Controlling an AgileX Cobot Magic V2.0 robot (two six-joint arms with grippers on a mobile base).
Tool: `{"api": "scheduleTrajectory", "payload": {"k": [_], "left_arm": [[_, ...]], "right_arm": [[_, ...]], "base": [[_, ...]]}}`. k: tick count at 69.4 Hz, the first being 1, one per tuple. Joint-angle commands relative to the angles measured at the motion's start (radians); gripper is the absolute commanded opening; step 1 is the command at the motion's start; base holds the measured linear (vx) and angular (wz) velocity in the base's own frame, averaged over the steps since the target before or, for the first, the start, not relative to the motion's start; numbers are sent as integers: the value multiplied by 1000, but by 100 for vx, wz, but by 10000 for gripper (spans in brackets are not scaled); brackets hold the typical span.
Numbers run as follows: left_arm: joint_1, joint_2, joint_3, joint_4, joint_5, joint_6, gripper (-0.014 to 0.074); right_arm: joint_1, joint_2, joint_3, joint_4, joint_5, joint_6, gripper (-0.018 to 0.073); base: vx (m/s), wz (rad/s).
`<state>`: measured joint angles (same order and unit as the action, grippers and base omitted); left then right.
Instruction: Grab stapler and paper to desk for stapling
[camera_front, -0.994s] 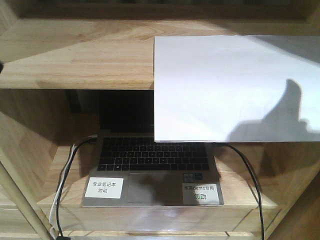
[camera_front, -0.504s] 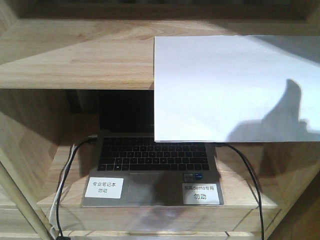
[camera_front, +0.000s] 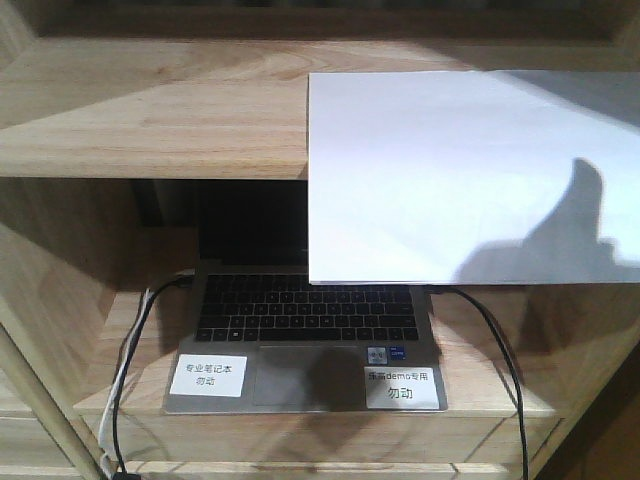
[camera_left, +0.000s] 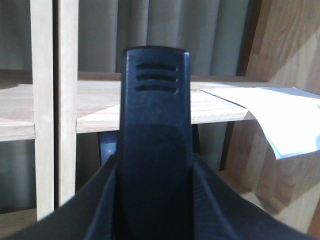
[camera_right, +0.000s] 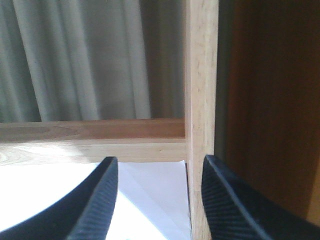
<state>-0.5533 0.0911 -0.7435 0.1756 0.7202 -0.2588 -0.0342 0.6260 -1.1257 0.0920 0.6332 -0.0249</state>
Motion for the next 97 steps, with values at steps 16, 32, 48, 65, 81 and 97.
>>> {"api": "scheduleTrajectory", "payload": {"k": [16,32,48,65,81,97], "left_arm": [[-4,18,-24,7,-114,0,-6],[-4,19,-24,7,-114,0,-6],[-4,19,-24,7,-114,0,-6],[-4,19,-24,7,-114,0,-6],[-4,19,-24,7,-114,0,-6],[-4,19,-24,7,-114,0,-6]], "right_arm": [[-4,13,-28,0,-70,-3,360],[-4,13,-28,0,-70,-3,360],[-4,13,-28,0,-70,-3,360],[-4,13,-28,0,-70,-3,360],[-4,13,-28,-1,-72,-3,361],[-4,13,-28,1,-119,120,523]], "base": [[0,0],[0,0],[0,0],[0,0],[0,0],[0,0]]}}
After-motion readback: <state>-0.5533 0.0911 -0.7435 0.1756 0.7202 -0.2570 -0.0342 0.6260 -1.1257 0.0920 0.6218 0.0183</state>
